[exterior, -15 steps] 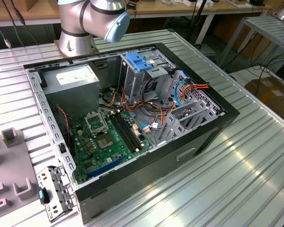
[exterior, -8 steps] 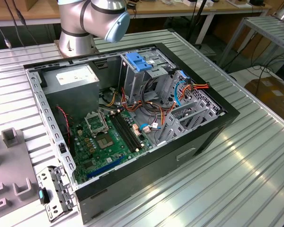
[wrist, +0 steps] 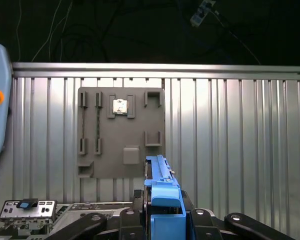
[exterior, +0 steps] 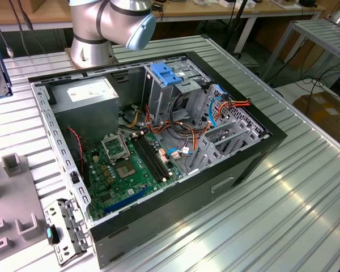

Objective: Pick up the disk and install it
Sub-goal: 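Pick up the disk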

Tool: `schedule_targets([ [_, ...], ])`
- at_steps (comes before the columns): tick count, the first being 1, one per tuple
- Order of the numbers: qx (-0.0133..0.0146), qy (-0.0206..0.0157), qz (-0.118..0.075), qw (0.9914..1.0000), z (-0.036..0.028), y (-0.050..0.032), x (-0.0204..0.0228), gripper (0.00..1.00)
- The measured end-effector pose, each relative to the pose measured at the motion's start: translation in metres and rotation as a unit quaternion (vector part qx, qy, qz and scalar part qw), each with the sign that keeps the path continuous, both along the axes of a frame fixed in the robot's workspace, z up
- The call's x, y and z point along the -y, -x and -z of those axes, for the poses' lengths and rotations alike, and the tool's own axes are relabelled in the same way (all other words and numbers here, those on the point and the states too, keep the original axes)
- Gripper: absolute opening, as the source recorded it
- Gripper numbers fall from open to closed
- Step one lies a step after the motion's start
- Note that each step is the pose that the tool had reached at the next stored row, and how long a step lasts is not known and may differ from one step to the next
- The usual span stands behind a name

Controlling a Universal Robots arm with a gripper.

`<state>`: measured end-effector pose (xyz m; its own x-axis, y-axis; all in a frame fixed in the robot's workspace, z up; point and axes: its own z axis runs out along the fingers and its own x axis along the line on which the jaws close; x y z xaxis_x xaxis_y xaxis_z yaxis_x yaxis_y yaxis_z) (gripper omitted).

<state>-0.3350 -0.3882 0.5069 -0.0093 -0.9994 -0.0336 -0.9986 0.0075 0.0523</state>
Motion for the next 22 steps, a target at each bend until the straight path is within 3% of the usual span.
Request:
schedule_targets([
  [22, 0.0000, 0.0000, 0.000, 1.00000, 0.0000, -0.0580, 0.0000, 0.37],
])
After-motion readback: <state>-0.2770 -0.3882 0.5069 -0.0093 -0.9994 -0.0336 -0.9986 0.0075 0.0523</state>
